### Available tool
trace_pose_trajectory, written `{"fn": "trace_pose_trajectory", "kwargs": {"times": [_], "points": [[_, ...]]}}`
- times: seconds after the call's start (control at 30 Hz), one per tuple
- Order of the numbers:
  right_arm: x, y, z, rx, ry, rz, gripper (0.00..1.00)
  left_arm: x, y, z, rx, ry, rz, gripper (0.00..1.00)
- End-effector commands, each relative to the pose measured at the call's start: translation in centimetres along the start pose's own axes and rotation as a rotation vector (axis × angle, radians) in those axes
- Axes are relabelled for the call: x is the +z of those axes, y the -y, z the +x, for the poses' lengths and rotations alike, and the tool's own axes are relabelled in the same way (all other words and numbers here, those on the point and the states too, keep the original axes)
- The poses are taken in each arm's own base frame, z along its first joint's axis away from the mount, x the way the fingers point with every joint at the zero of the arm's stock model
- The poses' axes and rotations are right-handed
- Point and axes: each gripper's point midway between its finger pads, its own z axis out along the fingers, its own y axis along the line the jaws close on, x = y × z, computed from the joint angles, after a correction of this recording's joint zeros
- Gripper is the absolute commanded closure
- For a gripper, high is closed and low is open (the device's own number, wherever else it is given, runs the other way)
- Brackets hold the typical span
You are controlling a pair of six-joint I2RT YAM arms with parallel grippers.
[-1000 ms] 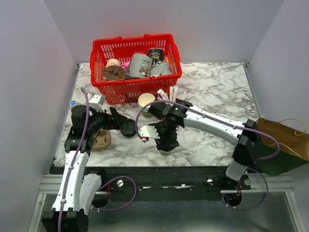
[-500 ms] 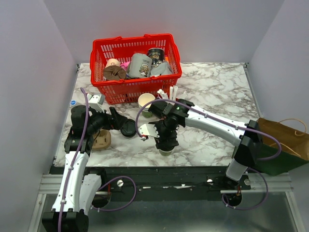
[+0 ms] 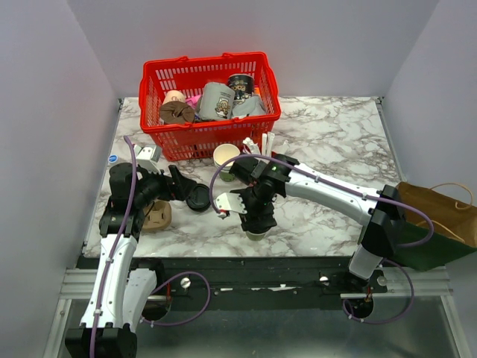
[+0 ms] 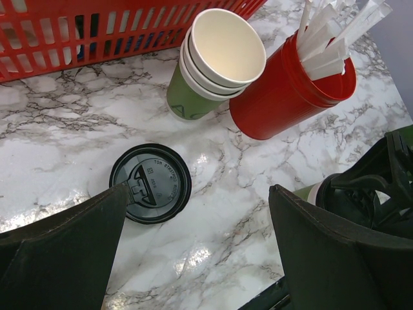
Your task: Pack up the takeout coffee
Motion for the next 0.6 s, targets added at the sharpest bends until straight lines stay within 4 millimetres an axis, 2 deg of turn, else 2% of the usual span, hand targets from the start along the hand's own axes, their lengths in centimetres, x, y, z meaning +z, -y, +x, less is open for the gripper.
{"fn": "trace_pose_trajectory", "kwargs": {"times": [0.0,0.57], "points": [[0.19,-0.67,-0.16,0.009,0.007,-0.015,0.17,-0.13,0.16,-0.15,-0.002,0.015,0.014,0.03],[0.98,-0.51,-0.15,0.001,0.001,-0.011,0.16,-0.03,-0.03,-0.03,-0.007,0.014,0.011,0.03]]}}
